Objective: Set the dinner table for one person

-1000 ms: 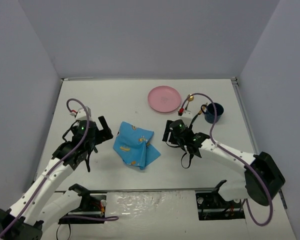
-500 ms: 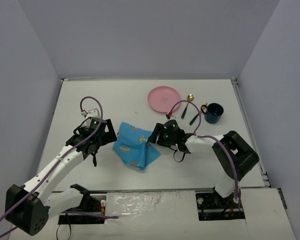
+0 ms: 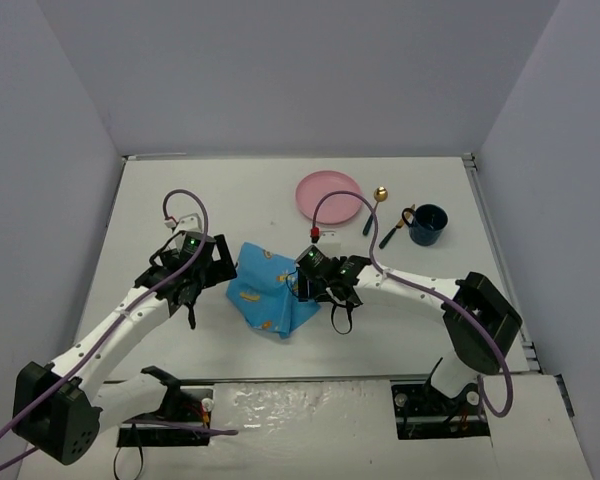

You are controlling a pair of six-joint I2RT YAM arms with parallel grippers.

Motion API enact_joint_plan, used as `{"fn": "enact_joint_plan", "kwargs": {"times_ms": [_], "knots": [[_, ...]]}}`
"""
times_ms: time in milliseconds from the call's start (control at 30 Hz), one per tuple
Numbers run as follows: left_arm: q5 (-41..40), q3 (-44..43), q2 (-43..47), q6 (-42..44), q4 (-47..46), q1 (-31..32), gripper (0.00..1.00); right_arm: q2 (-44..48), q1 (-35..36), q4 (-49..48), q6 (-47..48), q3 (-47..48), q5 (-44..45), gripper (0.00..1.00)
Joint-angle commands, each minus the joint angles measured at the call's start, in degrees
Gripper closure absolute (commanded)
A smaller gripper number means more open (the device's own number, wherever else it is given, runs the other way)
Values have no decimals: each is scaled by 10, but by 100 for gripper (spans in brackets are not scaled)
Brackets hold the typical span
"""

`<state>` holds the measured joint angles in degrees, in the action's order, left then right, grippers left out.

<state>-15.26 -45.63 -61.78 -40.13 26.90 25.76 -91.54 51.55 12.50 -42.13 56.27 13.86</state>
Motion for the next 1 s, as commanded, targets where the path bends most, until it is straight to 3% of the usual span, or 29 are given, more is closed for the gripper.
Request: {"fn": "enact_joint_plan", "kwargs": {"times_ms": [0, 233, 600, 967], "knots": [[0, -40, 9, -2, -18, -2, 3, -30, -4, 78, 16, 30, 71, 37], [-19, -30, 22, 2, -12, -3, 3, -63, 3, 56, 21, 44, 61, 38], [-15, -63, -126, -6, -15, -2, 3, -15, 20, 52, 11, 40, 38, 42], [-8, -57, -151, -4, -38, -2, 3, -57, 35, 7, 10, 21, -13, 45]]}}
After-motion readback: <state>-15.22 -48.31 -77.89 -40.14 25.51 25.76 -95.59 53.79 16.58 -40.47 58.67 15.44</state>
